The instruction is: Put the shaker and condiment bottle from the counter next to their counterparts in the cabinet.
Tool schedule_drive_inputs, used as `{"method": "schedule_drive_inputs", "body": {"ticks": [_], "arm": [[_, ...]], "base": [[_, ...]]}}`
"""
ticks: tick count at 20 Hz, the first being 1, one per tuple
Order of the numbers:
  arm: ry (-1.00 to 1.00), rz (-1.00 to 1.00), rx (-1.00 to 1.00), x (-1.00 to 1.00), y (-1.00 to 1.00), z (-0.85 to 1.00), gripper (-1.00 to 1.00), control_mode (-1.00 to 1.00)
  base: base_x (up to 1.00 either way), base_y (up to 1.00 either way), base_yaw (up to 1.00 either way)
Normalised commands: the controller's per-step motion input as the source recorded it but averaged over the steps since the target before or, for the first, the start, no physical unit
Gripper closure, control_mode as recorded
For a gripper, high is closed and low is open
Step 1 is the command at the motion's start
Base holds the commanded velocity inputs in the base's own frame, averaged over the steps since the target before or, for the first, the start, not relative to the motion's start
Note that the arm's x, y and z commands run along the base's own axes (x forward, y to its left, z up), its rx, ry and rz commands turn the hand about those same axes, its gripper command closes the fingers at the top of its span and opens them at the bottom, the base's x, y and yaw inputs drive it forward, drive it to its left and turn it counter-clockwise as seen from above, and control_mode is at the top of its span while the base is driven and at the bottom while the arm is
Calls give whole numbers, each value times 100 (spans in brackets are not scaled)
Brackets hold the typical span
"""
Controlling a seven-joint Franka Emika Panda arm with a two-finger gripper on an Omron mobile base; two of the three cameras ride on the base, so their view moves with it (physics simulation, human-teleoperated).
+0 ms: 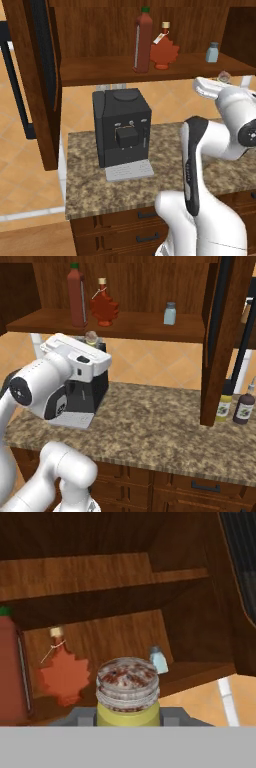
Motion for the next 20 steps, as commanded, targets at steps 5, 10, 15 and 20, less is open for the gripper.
{"method": "schedule_drive_inputs", "body": {"ticks": [5,10,15,20], "arm": [[21,-18,2,-22,-5,54,100,-100],[6,0,-3,6,4,14,100,-100],[5,0,0,9,-26,45,100,-100],[2,-2,0,12,-32,2,100,-100]], "base": [[0,0,0],[0,0,0],[0,0,0],[0,0,0]]}}
